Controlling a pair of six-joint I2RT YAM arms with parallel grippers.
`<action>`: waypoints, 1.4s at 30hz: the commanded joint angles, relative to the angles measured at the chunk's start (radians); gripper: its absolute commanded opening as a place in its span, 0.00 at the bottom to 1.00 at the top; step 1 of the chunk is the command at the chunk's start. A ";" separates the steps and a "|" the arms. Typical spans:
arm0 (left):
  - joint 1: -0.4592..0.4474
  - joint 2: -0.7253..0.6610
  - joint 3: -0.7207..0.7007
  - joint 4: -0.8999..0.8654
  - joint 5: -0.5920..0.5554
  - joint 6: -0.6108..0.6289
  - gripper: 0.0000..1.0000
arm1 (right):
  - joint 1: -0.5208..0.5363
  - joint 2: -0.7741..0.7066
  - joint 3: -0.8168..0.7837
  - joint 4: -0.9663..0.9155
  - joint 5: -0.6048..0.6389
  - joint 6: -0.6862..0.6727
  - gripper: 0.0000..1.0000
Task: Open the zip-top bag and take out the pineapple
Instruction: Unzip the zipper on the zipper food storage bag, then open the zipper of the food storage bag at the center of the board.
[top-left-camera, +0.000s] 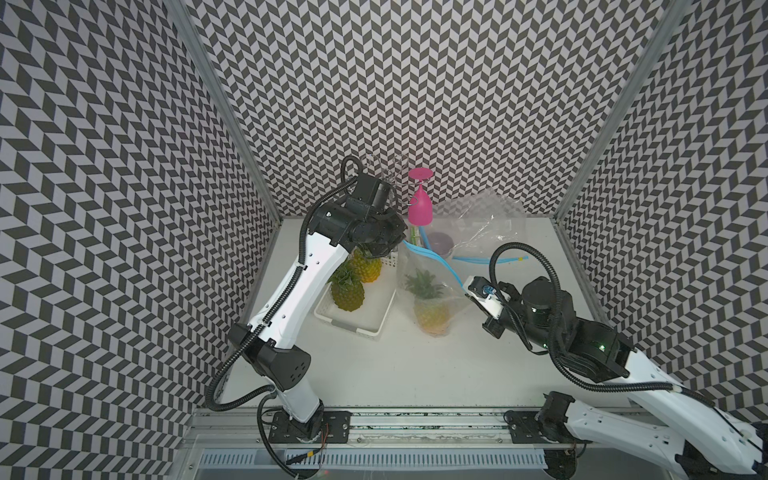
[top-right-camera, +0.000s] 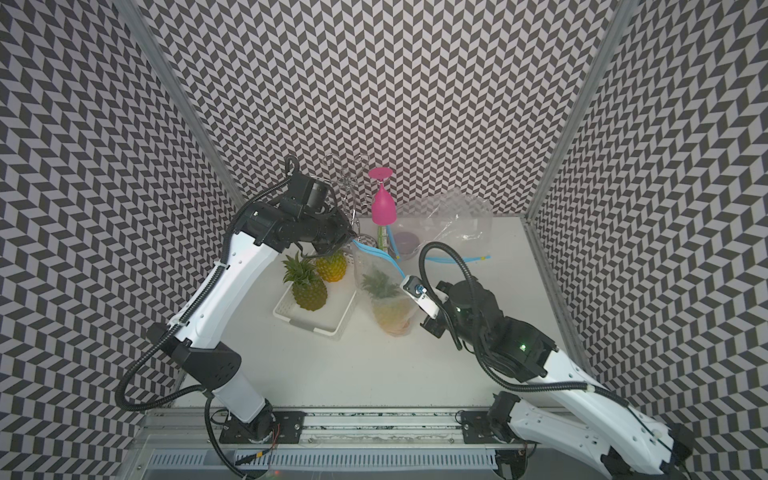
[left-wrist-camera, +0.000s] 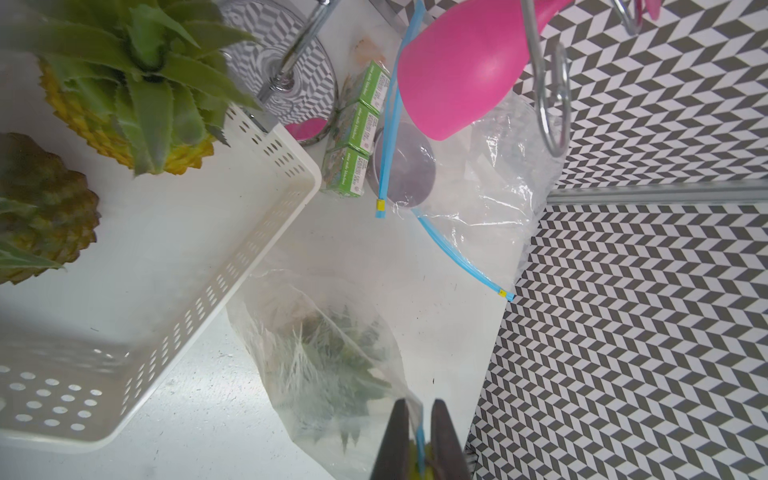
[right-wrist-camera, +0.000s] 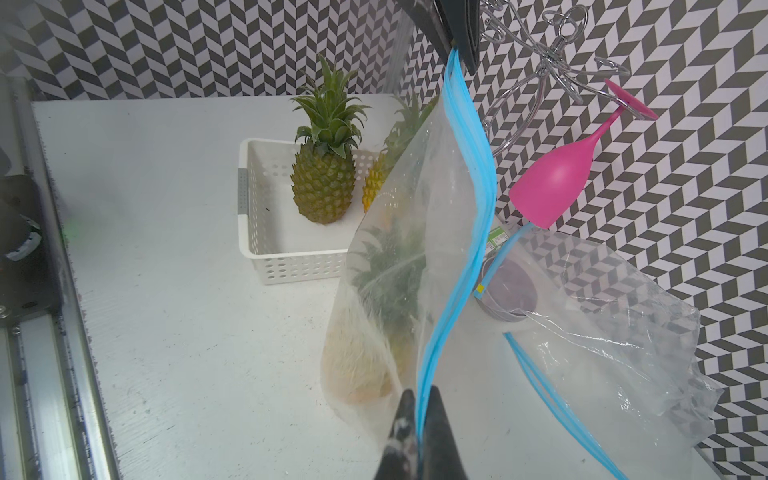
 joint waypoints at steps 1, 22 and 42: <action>-0.036 0.011 0.048 0.029 0.015 0.038 0.00 | -0.008 0.006 0.007 0.077 -0.054 0.054 0.00; -0.066 -0.019 -0.010 0.082 0.024 0.064 0.00 | -0.155 0.340 0.392 0.026 -0.274 0.333 0.44; -0.068 -0.012 0.004 0.083 0.038 0.062 0.00 | -0.241 0.507 0.461 0.003 -0.333 0.282 0.40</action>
